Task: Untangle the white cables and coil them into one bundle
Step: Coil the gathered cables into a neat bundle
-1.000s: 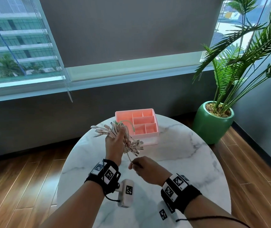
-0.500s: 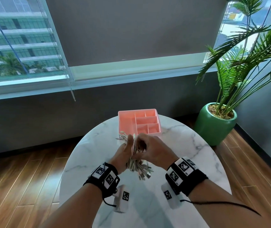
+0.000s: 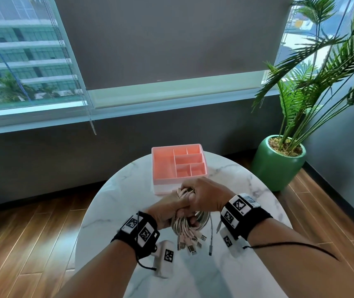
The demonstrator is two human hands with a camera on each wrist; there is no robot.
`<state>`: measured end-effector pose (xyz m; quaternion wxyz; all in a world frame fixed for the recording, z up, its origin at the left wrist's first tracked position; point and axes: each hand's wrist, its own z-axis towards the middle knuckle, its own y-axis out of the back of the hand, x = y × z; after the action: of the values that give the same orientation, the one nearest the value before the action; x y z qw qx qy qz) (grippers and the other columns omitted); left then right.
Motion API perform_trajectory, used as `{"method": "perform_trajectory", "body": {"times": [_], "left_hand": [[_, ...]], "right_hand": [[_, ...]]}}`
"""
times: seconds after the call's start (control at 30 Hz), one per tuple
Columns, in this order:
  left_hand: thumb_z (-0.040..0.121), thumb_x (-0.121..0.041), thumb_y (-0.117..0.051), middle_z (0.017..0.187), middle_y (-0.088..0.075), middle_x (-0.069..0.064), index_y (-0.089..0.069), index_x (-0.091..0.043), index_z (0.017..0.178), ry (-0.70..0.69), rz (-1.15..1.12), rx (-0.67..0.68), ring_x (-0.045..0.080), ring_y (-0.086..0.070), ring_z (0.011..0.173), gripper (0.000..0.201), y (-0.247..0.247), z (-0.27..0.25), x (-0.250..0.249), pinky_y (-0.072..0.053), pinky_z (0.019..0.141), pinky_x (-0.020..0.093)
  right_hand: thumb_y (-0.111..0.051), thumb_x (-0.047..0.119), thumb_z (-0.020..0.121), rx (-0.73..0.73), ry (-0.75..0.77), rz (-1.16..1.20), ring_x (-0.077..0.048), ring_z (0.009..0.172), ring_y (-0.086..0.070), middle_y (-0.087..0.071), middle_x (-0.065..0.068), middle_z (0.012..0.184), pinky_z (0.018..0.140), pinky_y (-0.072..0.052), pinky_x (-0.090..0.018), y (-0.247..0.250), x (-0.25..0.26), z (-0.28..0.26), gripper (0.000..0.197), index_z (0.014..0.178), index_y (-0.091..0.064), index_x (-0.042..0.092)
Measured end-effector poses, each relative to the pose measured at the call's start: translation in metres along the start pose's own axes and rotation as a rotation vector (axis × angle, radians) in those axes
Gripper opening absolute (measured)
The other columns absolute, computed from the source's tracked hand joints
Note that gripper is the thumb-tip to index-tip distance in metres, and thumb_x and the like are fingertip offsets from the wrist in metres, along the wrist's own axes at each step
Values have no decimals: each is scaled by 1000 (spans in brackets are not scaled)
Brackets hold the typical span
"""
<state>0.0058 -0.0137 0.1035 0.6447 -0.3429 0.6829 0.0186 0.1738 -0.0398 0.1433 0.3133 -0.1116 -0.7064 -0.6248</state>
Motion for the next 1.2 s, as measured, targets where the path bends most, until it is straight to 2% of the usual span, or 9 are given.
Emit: {"method": "perform_trajectory", "body": {"times": [0.13,0.2,0.3,0.47,0.57,0.7,0.77,0.97,1.2], "left_hand": [[54,-86,-71,75,-67,25,-69,8,89,6,194,-289,29,-69,63,100,4,4,0,-62,66,42],[64,-95,-50,79,-69,31,-67,15,87,-23,394,-370,34,-70,70,114,5,8,1,-60,80,53],[80,-88,-36,88,-74,22,-74,5,96,-69,442,-365,29,-73,82,101,0,9,0,-58,86,43],[66,-66,-79,92,-74,9,-60,-9,113,-97,623,-402,22,-72,77,76,9,7,4,-59,68,44],[56,-49,-93,104,-73,-4,-60,-22,119,-96,769,-436,11,-72,90,76,11,11,9,-61,80,39],[72,-23,-87,91,-72,-5,-63,-17,108,-144,836,-595,8,-69,74,44,7,11,10,-58,64,28],[75,-17,-82,86,-72,-4,-64,-16,104,-167,869,-612,10,-68,71,34,11,10,10,-58,64,33],[78,-10,-77,78,-71,-3,-66,-16,94,-206,890,-597,13,-68,67,21,15,8,6,-59,65,38],[78,-6,-79,76,-73,-1,-67,-22,88,-179,733,-614,15,-67,66,22,7,9,15,-57,66,39]], "right_hand": [[-80,60,63,-49,-31,134,-4,69,-67,-69,13,79,67,-58,-31,-5,-10,-2,31,77,-59,41],[-78,67,64,-100,-57,155,-6,66,-68,-71,9,78,67,-59,-36,-8,-17,-2,40,81,-65,33],[-75,74,63,-192,-128,198,-12,53,-60,-68,-1,66,59,-54,-43,-13,-23,-3,60,72,-64,16],[-73,73,68,-372,-258,393,-12,54,-64,-72,3,64,59,-55,-38,-15,-25,-7,54,74,-75,20],[-75,78,58,-466,-335,422,-10,59,-67,-73,5,68,61,-56,-34,-21,-26,-4,61,78,-74,20],[-71,85,55,-552,-364,431,-13,74,-70,-72,7,91,68,-59,-33,-37,-25,-4,78,106,-63,27],[-66,85,62,-525,-321,384,-12,79,-71,-72,10,100,72,-59,-33,-37,-25,-8,77,118,-61,33],[-65,70,77,-369,-163,382,-14,70,-67,-71,2,82,68,-58,-36,-33,-31,-16,47,97,-66,27],[-76,57,77,-436,-146,344,-4,63,-64,-70,9,72,60,-50,-18,-29,-33,-12,35,88,-72,24]]}}
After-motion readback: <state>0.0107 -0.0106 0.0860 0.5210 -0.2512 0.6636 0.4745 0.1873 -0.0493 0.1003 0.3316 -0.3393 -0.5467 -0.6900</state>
